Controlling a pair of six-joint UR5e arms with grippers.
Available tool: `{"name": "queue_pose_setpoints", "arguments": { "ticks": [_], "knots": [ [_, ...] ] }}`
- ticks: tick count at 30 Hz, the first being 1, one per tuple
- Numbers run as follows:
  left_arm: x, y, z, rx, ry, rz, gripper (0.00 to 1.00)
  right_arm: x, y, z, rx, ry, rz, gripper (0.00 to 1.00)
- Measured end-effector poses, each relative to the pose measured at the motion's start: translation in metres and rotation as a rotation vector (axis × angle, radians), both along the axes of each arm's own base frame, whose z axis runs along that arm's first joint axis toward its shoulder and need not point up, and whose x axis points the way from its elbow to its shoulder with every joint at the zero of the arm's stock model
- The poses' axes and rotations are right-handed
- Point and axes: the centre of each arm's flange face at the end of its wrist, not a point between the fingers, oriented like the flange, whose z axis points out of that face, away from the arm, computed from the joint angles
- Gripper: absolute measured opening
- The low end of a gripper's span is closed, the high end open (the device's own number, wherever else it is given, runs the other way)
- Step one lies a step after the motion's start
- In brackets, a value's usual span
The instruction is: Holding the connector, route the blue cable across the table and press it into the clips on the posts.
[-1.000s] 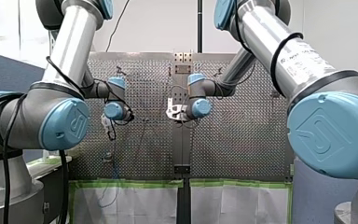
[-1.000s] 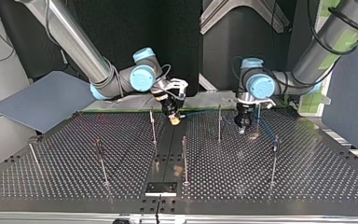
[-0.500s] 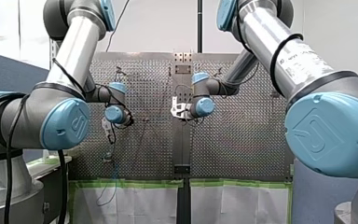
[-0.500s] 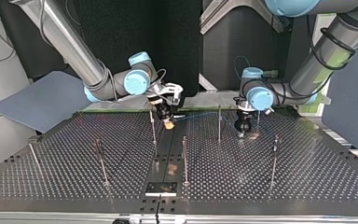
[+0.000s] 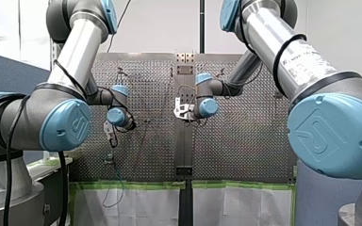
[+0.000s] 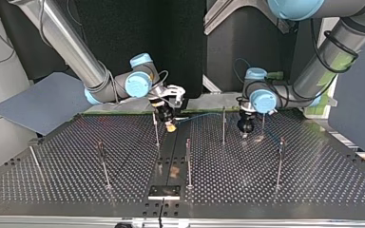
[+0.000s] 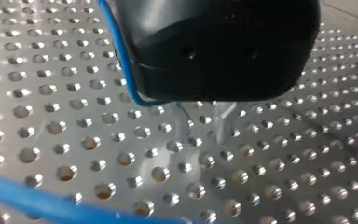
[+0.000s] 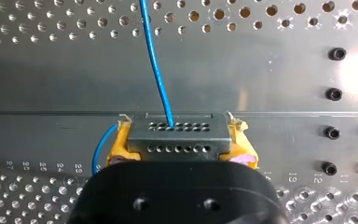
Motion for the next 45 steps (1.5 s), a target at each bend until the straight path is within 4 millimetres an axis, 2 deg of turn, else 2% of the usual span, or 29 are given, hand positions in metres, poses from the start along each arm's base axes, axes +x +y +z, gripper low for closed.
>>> {"name": "queue_pose_setpoints", "arguments": {
  "ticks": [2, 11, 18, 34, 45],
  "knots": [
    [-0.002, -0.002, 0.000, 0.009, 0.013, -0.004, 1.00, 0.000, 0.000, 0.000, 0.001, 0.001, 0.000, 0.00],
    [-0.019, -0.012, 0.010, 0.050, 0.066, -0.007, 1.00, -0.002, 0.002, -0.001, 0.014, 0.016, -0.001, 0.00],
    [-0.043, -0.022, 0.031, 0.061, 0.101, -0.023, 1.00, -0.003, 0.003, -0.002, 0.023, 0.024, -0.002, 0.00],
    [-0.103, -0.027, 0.045, 0.079, 0.165, -0.036, 1.00, -0.002, 0.009, -0.004, 0.046, 0.042, 0.004, 0.00],
    [-0.140, -0.052, 0.066, 0.077, 0.136, -0.107, 1.00, -0.008, 0.009, -0.004, 0.069, 0.067, -0.023, 0.00]
  ]
}}
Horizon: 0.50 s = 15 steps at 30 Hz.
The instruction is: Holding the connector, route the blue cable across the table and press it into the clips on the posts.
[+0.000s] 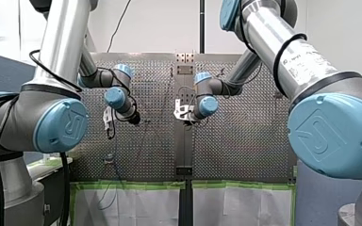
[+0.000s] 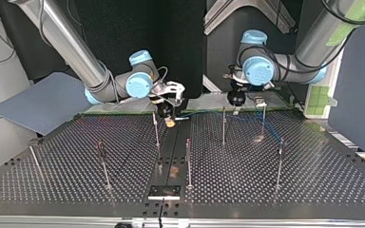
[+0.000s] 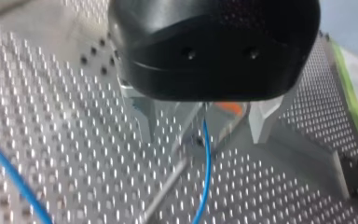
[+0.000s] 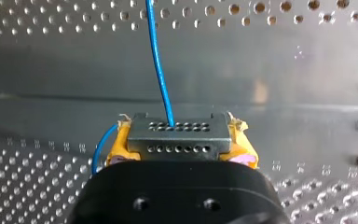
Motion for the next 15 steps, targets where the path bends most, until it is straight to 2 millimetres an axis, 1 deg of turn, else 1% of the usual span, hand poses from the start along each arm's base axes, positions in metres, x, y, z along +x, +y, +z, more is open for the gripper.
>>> {"name": "queue_pose_setpoints", "arguments": {
  "ticks": [4, 15],
  "knots": [
    [-0.008, -0.012, 0.007, -0.007, -0.017, -0.028, 1.00, -0.004, -0.002, 0.000, 0.004, 0.010, -0.025, 0.00],
    [-0.023, -0.054, 0.012, -0.018, -0.076, -0.096, 1.00, -0.006, -0.004, 0.000, 0.002, 0.012, -0.039, 0.00]
  ]
}}
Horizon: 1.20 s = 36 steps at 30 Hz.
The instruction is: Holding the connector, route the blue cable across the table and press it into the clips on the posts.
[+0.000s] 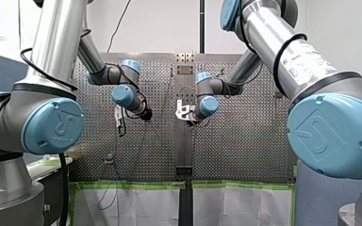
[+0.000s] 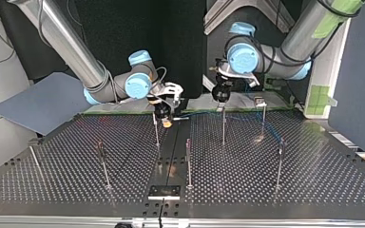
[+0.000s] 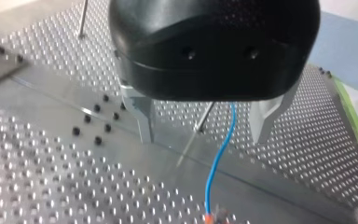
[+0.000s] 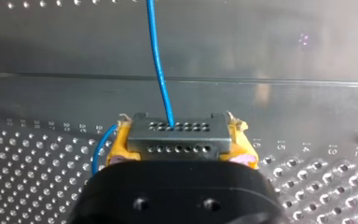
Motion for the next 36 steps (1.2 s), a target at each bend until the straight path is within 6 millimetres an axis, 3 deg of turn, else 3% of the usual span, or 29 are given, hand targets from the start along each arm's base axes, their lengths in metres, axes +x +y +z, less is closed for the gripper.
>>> {"name": "queue_pose_setpoints", "arguments": {
  "ticks": [5, 14, 27, 36],
  "knots": [
    [0.000, -0.012, 0.001, -0.018, -0.032, -0.003, 1.00, 0.000, 0.000, 0.000, 0.000, -0.002, 0.002, 0.00],
    [0.021, -0.027, -0.010, -0.011, -0.055, 0.003, 1.00, 0.001, 0.000, 0.000, 0.001, -0.002, 0.004, 0.00],
    [0.040, -0.039, -0.049, 0.016, -0.031, 0.024, 1.00, 0.001, 0.000, 0.000, 0.000, -0.003, 0.004, 0.00],
    [0.049, -0.042, -0.046, 0.007, -0.075, 0.044, 1.00, 0.000, 0.000, 0.000, 0.000, -0.003, 0.004, 0.00]
  ]
}}
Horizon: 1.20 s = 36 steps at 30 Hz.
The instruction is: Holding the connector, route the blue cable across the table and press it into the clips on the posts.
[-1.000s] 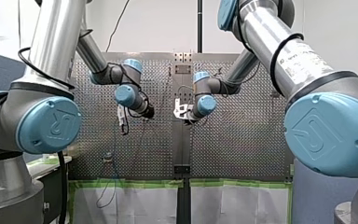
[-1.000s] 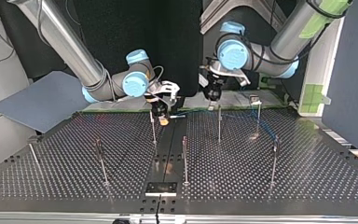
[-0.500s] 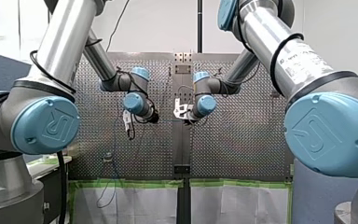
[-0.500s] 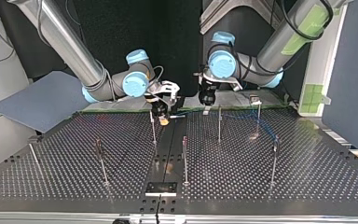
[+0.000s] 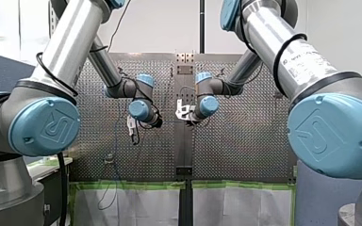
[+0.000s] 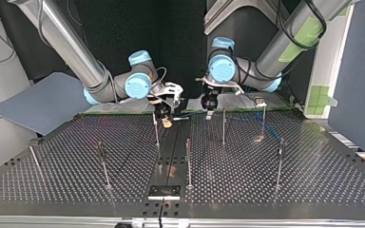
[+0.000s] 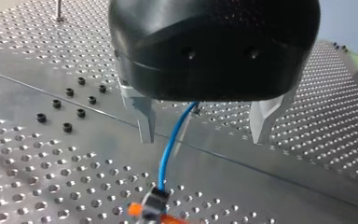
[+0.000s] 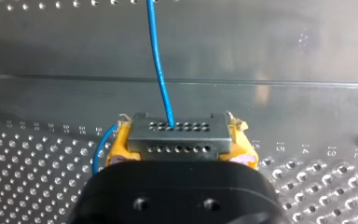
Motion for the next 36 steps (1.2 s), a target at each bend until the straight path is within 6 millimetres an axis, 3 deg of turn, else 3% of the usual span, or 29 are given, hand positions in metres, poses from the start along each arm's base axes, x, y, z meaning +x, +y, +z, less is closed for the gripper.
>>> {"name": "queue_pose_setpoints", "arguments": {
  "ticks": [11, 18, 30, 31, 32, 33, 34, 35, 36],
  "knots": [
    [0.020, -0.006, -0.009, -0.003, -0.016, 0.014, 1.00, 0.000, 0.000, 0.000, 0.001, -0.001, 0.001, 0.00],
    [0.044, -0.010, 0.005, -0.022, -0.073, 0.053, 1.00, 0.000, 0.000, 0.000, 0.000, -0.002, 0.000, 0.00],
    [0.047, -0.011, 0.010, -0.024, -0.078, 0.057, 1.00, -0.002, -0.003, 0.000, -0.002, -0.004, -0.004, 0.00],
    [0.047, -0.011, 0.010, -0.024, -0.077, 0.057, 0.91, -0.002, -0.003, 0.000, -0.002, -0.004, -0.004, 0.00],
    [0.047, -0.011, 0.010, -0.024, -0.077, 0.057, 0.75, -0.002, -0.003, 0.000, -0.002, -0.004, -0.004, 0.00],
    [0.047, -0.011, 0.010, -0.024, -0.077, 0.057, 0.75, -0.002, -0.004, 0.000, -0.002, -0.004, -0.005, 0.00],
    [0.047, -0.011, 0.010, -0.024, -0.077, 0.057, 0.63, -0.003, -0.004, 0.000, -0.002, -0.004, -0.005, 0.00],
    [0.047, -0.011, 0.009, -0.023, -0.076, 0.057, 0.37, -0.003, -0.004, 0.000, -0.002, -0.004, -0.006, 0.00],
    [0.047, -0.011, 0.009, -0.023, -0.076, 0.057, 0.37, -0.003, -0.004, 0.000, -0.002, -0.004, -0.006, 0.00]
  ]
}}
